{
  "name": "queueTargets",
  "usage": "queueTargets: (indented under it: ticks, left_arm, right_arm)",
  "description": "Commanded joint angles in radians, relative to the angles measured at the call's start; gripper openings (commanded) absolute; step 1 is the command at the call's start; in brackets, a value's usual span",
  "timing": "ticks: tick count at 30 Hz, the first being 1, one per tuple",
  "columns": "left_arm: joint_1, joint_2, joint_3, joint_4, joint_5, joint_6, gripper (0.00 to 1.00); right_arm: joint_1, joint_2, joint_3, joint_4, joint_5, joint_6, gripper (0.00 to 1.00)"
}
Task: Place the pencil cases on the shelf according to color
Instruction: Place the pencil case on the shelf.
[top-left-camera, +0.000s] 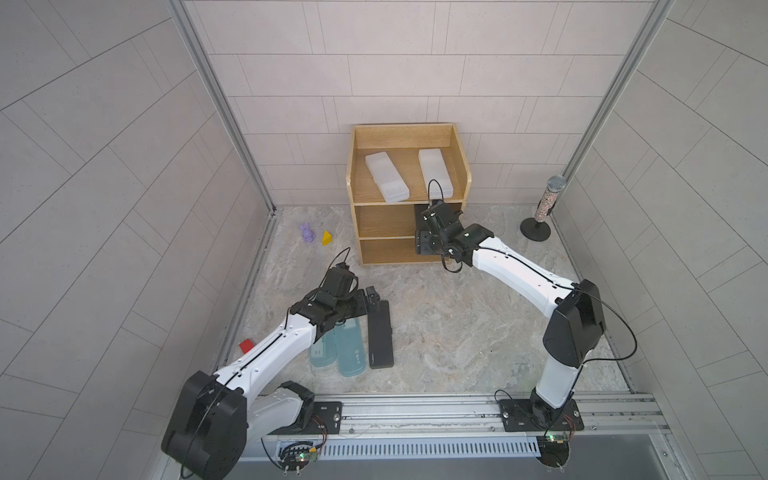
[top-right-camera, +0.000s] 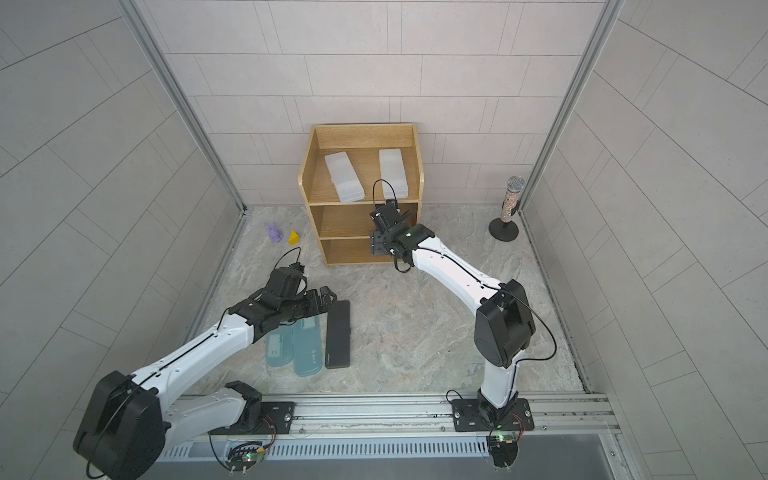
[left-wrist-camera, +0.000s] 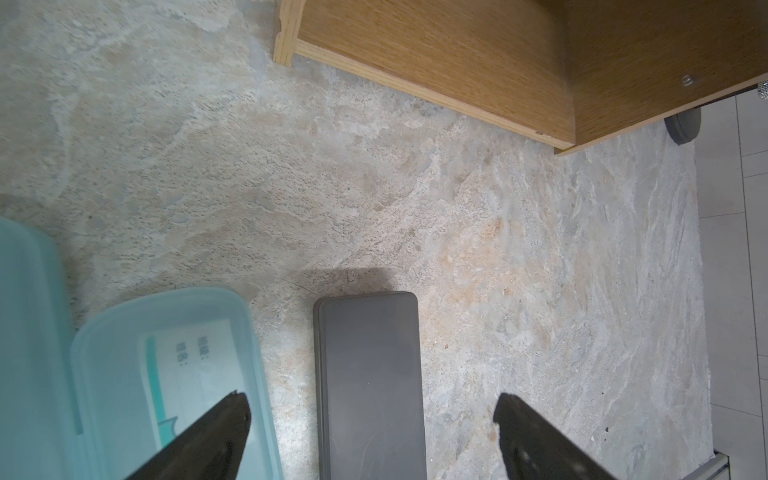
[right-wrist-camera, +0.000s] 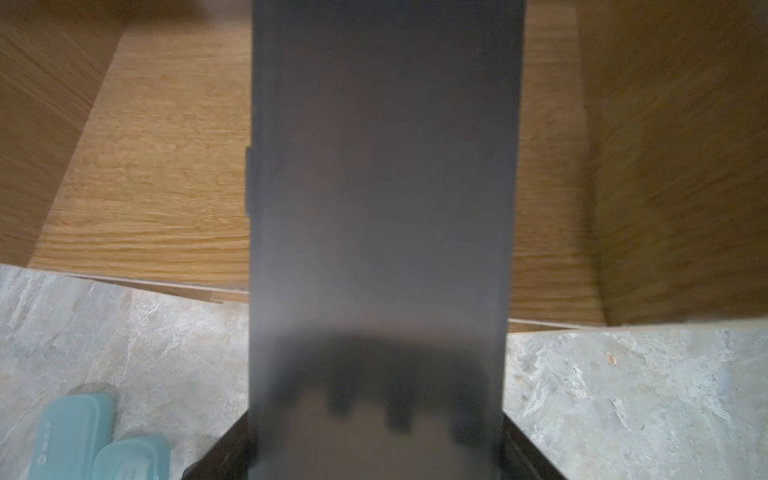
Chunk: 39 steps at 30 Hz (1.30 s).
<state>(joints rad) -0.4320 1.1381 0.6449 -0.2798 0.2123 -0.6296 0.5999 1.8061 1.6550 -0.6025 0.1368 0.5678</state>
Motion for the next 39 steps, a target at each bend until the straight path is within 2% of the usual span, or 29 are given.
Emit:
queueTargets:
  ticks: [1,9,17,30,32,34,36,39]
  left_arm:
    - [0.003,-0.007,-0.011,0.025,0.030,0.018,1.00]
    - [0.004,-0.027,-0.016,0.025,0.035,0.016,1.00]
    - [0.003,-0.029,-0.008,0.019,0.043,0.010,1.00]
    - [0.004,-0.086,-0.002,-0.002,0.052,-0.034,1.00]
    - [0.001,-0.087,-0.008,-0.017,0.025,-0.060,1.00]
    - [-0.004,-0.075,0.008,-0.060,-0.006,-0.074,1.00]
    - [-0.012,-0.063,0.015,-0.070,-0.007,-0.072,1.00]
    - [-0.034,-0.053,0.013,-0.054,-0.017,-0.082,1.00]
  right_arm:
    - [-0.011,0.030,0.055,-0.018,0.018,-0.013,0.76]
    - [-0.017,0.046,0.076,-0.027,0.016,-0.019,0.85]
    - [-0.015,-0.049,0.034,-0.008,0.010,-0.037,0.89]
    - [-0.002,-0.335,-0.252,0.054,-0.045,-0.039,0.94]
    - [-0.002,-0.386,-0.318,0.072,-0.062,-0.034,0.92]
    - [0.002,-0.428,-0.378,0.091,-0.088,-0.027,0.87]
    - [0.003,-0.455,-0.429,0.121,-0.114,-0.020,0.78]
    - [0.004,-0.460,-0.479,0.156,-0.128,-0.004,0.60]
